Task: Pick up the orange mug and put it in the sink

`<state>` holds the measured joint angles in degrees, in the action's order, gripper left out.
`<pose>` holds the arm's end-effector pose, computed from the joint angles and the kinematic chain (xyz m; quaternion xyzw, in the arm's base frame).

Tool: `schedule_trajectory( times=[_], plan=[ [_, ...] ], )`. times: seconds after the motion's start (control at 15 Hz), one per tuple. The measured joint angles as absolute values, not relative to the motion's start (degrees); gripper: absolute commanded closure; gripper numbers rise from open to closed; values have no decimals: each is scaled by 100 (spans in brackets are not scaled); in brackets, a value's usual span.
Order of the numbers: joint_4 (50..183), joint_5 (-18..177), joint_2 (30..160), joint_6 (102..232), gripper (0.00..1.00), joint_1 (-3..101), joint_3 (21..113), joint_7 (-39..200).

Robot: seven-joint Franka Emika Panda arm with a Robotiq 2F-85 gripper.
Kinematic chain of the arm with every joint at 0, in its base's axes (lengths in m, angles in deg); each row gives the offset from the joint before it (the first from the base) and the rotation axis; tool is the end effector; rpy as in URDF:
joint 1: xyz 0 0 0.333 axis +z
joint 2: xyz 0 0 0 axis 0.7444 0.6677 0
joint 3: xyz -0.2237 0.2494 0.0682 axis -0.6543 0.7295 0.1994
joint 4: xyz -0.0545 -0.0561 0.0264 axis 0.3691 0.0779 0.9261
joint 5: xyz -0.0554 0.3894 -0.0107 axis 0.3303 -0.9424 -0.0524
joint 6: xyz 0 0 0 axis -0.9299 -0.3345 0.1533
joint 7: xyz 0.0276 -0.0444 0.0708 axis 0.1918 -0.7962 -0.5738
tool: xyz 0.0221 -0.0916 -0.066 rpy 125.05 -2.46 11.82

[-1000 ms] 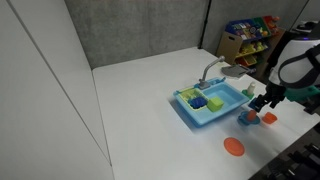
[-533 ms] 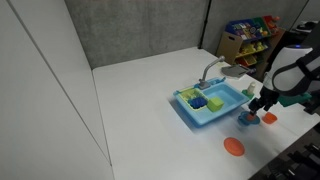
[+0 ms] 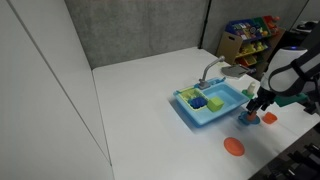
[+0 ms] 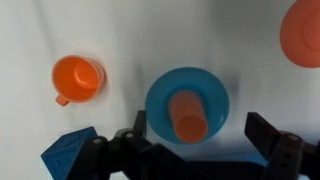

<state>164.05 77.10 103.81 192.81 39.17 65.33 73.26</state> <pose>0.4592 -0.1230 0.1338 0.9943 -0.0951 -0.0461 0.0149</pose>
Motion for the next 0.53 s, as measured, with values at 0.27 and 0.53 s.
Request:
schedule_trajectory(
  times=[0.27,0.53],
  plan=[
    [16307,7710,10355,19281,0,3703,6506,7274],
    [16245,7710,10342,19281,0,3509,6318,7269]
  ],
)
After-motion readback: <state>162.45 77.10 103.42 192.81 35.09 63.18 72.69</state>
